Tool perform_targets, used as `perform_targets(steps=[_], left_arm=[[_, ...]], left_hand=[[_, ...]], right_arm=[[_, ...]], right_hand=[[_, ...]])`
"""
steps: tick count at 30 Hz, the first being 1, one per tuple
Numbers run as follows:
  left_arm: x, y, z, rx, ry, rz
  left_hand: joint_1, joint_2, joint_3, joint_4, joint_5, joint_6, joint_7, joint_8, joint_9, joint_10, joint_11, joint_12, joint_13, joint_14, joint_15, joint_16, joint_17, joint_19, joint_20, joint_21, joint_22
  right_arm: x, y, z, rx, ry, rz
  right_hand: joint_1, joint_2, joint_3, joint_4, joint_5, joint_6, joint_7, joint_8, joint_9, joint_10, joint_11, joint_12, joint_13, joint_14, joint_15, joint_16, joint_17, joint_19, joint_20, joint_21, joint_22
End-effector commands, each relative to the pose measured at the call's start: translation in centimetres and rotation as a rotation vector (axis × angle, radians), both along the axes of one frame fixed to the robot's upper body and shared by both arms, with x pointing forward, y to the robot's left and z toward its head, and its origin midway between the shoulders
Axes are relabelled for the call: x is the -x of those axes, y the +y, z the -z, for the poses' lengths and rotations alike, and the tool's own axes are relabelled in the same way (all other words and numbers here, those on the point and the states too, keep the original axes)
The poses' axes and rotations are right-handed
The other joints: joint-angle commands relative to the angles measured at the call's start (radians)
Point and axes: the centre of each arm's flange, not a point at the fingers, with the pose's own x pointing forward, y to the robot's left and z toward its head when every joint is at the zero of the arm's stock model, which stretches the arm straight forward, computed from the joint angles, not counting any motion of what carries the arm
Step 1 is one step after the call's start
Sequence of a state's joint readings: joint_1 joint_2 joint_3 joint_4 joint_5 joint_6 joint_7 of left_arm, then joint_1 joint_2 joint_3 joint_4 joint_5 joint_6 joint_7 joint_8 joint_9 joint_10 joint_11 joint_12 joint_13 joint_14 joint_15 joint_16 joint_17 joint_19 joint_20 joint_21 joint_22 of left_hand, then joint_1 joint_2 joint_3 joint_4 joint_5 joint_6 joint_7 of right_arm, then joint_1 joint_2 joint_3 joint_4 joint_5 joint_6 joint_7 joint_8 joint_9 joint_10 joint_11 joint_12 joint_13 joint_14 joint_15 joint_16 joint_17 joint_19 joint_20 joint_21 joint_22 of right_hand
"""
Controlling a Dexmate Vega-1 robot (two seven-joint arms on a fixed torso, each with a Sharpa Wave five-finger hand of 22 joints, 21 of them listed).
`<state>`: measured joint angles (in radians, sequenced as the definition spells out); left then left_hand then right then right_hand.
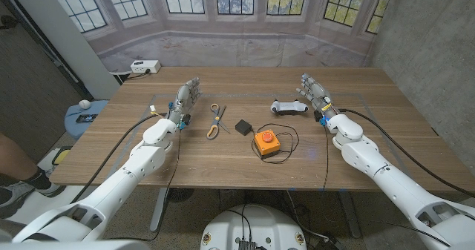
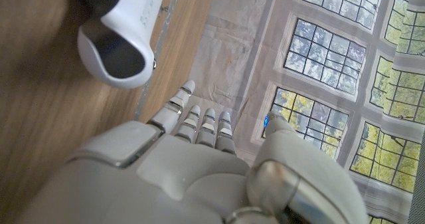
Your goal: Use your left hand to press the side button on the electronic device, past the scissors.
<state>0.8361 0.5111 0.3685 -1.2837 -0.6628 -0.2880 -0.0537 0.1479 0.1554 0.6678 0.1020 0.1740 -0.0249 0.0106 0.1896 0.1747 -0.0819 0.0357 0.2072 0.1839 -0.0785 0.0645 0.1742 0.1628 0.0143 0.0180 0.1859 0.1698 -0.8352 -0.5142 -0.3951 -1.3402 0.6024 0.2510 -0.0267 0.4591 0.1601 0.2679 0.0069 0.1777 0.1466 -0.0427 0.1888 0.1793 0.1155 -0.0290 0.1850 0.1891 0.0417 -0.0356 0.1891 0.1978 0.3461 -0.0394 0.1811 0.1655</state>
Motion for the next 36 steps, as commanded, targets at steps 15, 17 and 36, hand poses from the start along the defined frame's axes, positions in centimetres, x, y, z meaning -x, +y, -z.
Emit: perform_targets(steps=[15, 17, 36], left_arm=[[2.7, -2.1, -2.2, -0.087, -0.080, 0.031], [3.1, -2.3, -2.6, -0.113, -0.087, 0.034], [5.4, -4.2, -4.2, -0.238, -0.147, 0.032]], left_hand=[[0.021, 0.004, 0.006, -0.025, 0.002, 0.017, 0.001, 0.002, 0.002, 0.014, 0.001, 0.008, 0.004, 0.008, 0.001, 0.005, 0.002, 0.013, 0.007, 0.008, 0.001], [0.023, 0.004, 0.006, -0.027, 0.002, 0.016, 0.001, 0.001, 0.002, 0.015, 0.000, 0.007, 0.004, 0.009, 0.002, 0.005, 0.002, 0.014, 0.007, 0.008, 0.001], [0.036, -0.003, 0.007, -0.048, 0.003, 0.020, 0.004, -0.001, 0.002, 0.020, -0.002, 0.007, 0.004, 0.013, 0.004, 0.004, 0.002, 0.017, 0.011, 0.008, 0.001]], right_arm=[[2.6, -0.7, 0.2, 0.029, -0.025, 0.029], [2.6, -0.7, 0.3, 0.029, -0.022, 0.029], [2.2, -1.4, 0.5, 0.029, -0.011, 0.039]], right_hand=[[0.008, -0.002, 0.004, -0.017, 0.003, 0.013, 0.003, 0.004, 0.005, -0.001, 0.004, 0.007, 0.003, 0.006, -0.032, 0.010, 0.001, 0.000, -0.051, 0.006, 0.003], [0.008, -0.002, 0.004, -0.018, 0.003, 0.013, 0.002, 0.004, 0.005, -0.002, 0.005, 0.006, 0.003, 0.005, -0.032, 0.010, 0.001, 0.000, -0.051, 0.006, 0.003], [0.009, 0.000, 0.006, -0.028, 0.002, 0.019, 0.006, 0.005, 0.005, -0.003, 0.011, 0.007, 0.003, 0.004, -0.029, 0.012, 0.001, -0.001, -0.048, 0.007, 0.003]])
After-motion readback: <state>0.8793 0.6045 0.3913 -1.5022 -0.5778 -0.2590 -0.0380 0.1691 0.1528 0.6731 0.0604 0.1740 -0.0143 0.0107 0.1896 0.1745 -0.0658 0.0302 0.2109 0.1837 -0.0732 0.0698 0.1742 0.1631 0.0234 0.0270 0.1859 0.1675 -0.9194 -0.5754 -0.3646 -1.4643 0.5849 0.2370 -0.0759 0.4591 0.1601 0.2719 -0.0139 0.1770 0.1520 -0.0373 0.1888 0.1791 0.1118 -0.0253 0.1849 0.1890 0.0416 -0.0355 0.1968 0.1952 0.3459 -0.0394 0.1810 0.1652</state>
